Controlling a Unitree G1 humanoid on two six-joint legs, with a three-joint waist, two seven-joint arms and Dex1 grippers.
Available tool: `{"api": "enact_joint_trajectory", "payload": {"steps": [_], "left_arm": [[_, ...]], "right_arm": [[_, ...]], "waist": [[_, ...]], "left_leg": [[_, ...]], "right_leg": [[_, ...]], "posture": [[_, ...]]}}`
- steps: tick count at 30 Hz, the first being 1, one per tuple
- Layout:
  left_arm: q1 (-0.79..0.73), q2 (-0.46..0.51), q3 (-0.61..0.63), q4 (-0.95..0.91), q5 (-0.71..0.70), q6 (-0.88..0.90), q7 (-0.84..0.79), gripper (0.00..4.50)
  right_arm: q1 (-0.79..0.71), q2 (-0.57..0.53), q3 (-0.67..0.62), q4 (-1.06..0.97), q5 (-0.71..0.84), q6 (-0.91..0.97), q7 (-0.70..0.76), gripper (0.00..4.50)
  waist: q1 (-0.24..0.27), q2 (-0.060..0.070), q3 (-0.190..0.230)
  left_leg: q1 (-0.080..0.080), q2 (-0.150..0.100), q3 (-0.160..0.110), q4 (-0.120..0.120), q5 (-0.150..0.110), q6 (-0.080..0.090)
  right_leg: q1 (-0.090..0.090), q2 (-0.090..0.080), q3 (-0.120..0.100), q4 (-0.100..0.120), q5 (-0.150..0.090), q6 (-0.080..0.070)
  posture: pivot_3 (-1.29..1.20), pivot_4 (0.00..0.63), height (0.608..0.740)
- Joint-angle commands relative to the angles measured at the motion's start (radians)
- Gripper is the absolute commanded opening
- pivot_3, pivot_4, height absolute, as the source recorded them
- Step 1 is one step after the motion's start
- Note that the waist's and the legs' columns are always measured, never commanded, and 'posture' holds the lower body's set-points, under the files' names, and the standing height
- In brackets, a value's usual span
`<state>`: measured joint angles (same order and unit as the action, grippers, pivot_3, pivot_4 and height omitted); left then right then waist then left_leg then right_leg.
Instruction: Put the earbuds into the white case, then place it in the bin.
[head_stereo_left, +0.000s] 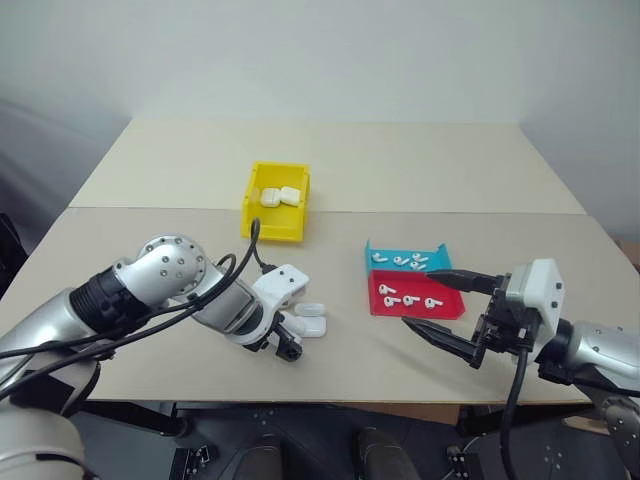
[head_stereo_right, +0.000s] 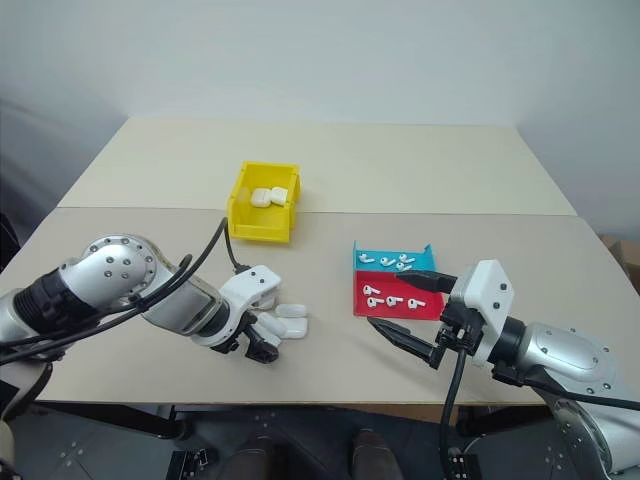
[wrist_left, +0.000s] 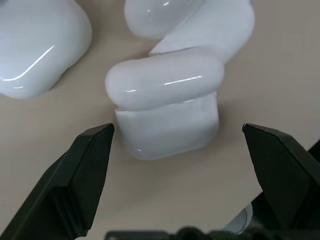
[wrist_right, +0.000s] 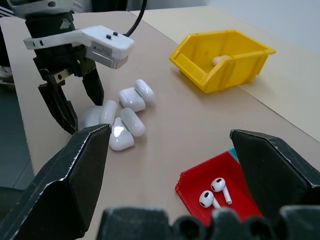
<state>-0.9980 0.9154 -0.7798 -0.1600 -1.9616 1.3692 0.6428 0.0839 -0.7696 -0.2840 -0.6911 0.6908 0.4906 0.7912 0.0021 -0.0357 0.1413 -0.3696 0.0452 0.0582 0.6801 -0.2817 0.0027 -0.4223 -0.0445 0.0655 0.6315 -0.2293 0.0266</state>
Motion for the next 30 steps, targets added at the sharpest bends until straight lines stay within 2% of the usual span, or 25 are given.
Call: {"api": "enact_joint_trajectory", "payload": {"steps": [1,9,18,26,30], "left_arm": [[0.004,0.006,-0.004,0.0,-0.011,-0.021,0.066,4.48],[0.005,-0.015,0.004,0.025,-0.011,-0.026,0.125,4.48],[-0.011,0.014,0.008,0.042,-0.008,0.004,0.178,4.48],[-0.065,-0.017,0.023,0.034,0.009,0.066,0.068,4.48],[-0.073,-0.038,0.037,0.024,0.081,0.102,-0.001,4.48]], "right_arm": [[0.004,0.009,-0.015,-0.037,0.008,-0.023,-0.008,4.5],[0.007,0.024,-0.005,-0.038,-0.002,-0.026,-0.016,4.5],[0.001,0.039,0.012,-0.036,-0.017,-0.037,-0.015,4.5],[-0.007,0.034,0.006,-0.036,-0.018,-0.032,-0.014,4.5],[-0.013,0.034,0.007,-0.031,-0.02,-0.032,-0.013,4.5]], "waist": [[0.001,0.0,0.0],[0.005,0.0,0.0],[0.008,0.0,0.0],[0.009,0.0,0.0],[0.009,0.0,0.0]], "left_leg": [[0.0,0.0,0.0,0.0,0.0,0.0],[0.0,0.0,0.001,0.0,0.0,-0.001],[0.0,0.0,0.001,0.0,0.0,-0.001],[0.0,-0.001,0.003,0.0,0.001,-0.001],[0.0,-0.001,0.003,0.0,0.001,-0.001]], "right_leg": [[0.0,0.0,0.0,0.0,0.0,0.0],[0.0,0.0,0.0,0.0,0.0,0.0],[0.0,0.0,0.0,0.0,0.0,0.0],[0.001,0.0,-0.001,-0.001,0.0,0.0],[0.001,0.0,-0.001,-0.001,0.0,0.0]], "posture": [[0.0,0.15,0.74],[0.0,0.15,0.74],[0.0,0.15,0.74],[0.0,0.15,0.74],[0.0,0.15,0.74]]}}
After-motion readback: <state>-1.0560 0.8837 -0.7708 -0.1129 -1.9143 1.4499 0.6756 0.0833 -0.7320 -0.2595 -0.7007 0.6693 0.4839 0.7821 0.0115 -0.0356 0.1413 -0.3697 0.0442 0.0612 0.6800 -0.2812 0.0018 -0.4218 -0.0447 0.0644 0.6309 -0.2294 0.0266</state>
